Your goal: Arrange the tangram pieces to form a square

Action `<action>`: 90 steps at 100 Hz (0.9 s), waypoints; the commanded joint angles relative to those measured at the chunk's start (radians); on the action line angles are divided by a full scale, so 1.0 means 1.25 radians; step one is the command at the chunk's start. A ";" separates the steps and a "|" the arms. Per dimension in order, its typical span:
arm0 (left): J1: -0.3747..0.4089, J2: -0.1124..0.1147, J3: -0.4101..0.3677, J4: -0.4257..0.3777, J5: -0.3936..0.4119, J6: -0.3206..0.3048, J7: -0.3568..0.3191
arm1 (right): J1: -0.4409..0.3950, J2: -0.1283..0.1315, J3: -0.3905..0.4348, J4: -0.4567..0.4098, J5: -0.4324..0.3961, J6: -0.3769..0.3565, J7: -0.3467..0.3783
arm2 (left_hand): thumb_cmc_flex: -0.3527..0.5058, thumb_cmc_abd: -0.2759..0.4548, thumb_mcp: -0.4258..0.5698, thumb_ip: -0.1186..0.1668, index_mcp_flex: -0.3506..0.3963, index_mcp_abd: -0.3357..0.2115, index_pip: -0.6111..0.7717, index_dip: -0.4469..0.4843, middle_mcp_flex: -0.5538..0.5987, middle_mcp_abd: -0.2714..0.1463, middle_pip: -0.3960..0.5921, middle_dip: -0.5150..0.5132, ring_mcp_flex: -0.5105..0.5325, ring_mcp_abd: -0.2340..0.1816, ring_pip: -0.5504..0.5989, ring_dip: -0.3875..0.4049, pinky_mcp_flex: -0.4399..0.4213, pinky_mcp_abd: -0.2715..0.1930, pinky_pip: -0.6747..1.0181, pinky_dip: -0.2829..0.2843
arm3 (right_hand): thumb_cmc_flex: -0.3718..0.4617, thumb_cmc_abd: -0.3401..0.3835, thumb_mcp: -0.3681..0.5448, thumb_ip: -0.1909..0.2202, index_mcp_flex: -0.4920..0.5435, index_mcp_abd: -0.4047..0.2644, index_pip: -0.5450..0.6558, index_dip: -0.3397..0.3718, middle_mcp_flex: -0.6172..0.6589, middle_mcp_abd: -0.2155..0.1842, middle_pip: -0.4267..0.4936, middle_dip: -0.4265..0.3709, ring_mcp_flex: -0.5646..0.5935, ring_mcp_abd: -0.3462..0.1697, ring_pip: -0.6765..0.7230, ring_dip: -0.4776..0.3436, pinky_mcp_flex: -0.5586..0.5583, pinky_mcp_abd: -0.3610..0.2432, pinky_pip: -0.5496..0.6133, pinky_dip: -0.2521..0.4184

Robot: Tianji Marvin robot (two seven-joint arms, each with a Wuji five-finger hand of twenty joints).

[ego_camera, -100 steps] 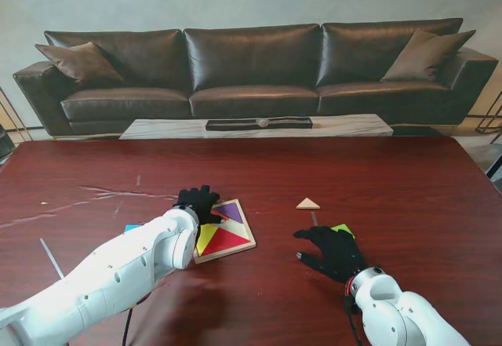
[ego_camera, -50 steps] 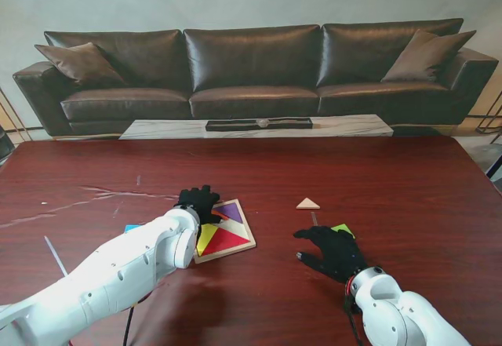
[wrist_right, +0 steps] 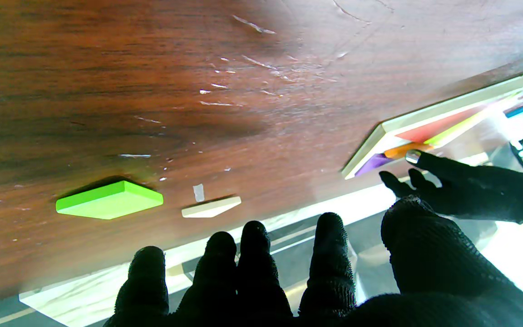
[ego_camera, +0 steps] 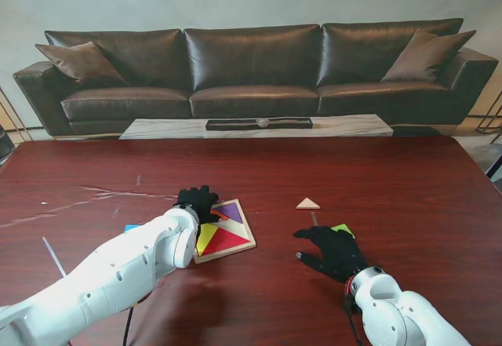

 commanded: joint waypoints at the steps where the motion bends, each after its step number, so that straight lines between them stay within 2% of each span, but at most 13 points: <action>1: -0.001 0.000 -0.002 -0.009 -0.006 -0.006 0.001 | -0.003 -0.001 -0.003 -0.001 -0.002 0.000 0.002 | -0.024 0.001 0.003 0.027 0.000 0.005 0.005 -0.001 -0.003 0.023 0.000 0.002 -0.002 0.010 0.000 0.001 -0.011 0.012 0.001 0.009 | 0.020 0.016 -0.012 0.015 -0.028 -0.023 -0.009 0.007 -0.015 -0.006 -0.017 -0.007 -0.007 -0.005 -0.009 0.007 -0.006 0.006 -0.021 0.014; 17: -0.006 -0.007 0.001 -0.001 -0.023 -0.020 0.004 | -0.003 0.000 -0.003 -0.001 -0.003 0.002 0.002 | -0.060 0.017 -0.024 0.026 -0.004 0.005 -0.004 -0.006 -0.008 0.024 -0.011 -0.003 -0.013 0.014 -0.011 -0.003 -0.024 0.016 -0.007 0.008 | 0.020 0.016 -0.012 0.015 -0.028 -0.023 -0.010 0.007 -0.015 -0.005 -0.018 -0.007 -0.006 -0.005 -0.009 0.007 -0.006 0.006 -0.022 0.014; 46: -0.026 -0.033 0.029 0.046 -0.055 -0.020 0.027 | -0.005 -0.001 0.001 0.000 -0.002 0.001 -0.001 | -0.063 0.029 -0.051 0.030 0.001 0.011 -0.018 -0.008 -0.004 0.027 -0.025 -0.003 -0.015 0.016 -0.019 -0.002 -0.029 0.015 -0.009 0.013 | 0.020 0.016 -0.012 0.015 -0.028 -0.023 -0.011 0.007 -0.015 -0.006 -0.018 -0.008 -0.007 -0.004 -0.009 0.007 -0.006 0.006 -0.022 0.016; 64: -0.036 -0.045 0.044 0.073 -0.064 -0.019 0.039 | -0.005 -0.002 0.002 0.002 0.002 -0.001 -0.002 | -0.029 0.018 -0.045 0.034 0.013 0.011 -0.015 -0.004 0.008 0.027 -0.021 0.002 0.000 0.014 -0.010 0.004 -0.019 0.011 -0.003 0.017 | 0.020 0.015 -0.011 0.015 -0.028 -0.024 -0.011 0.007 -0.015 -0.006 -0.018 -0.008 -0.006 -0.005 -0.009 0.007 -0.006 0.006 -0.023 0.017; 90: -0.034 -0.041 0.046 0.073 -0.050 -0.011 0.043 | -0.002 -0.002 0.000 0.006 0.006 -0.004 -0.002 | 0.022 0.007 -0.014 0.033 0.029 0.002 0.007 0.005 0.029 0.023 0.002 0.011 0.023 0.010 0.007 0.009 -0.005 0.006 0.005 0.017 | 0.020 0.015 -0.011 0.015 -0.028 -0.024 -0.012 0.007 -0.014 -0.005 -0.019 -0.008 -0.006 -0.005 -0.009 0.007 -0.006 0.006 -0.024 0.017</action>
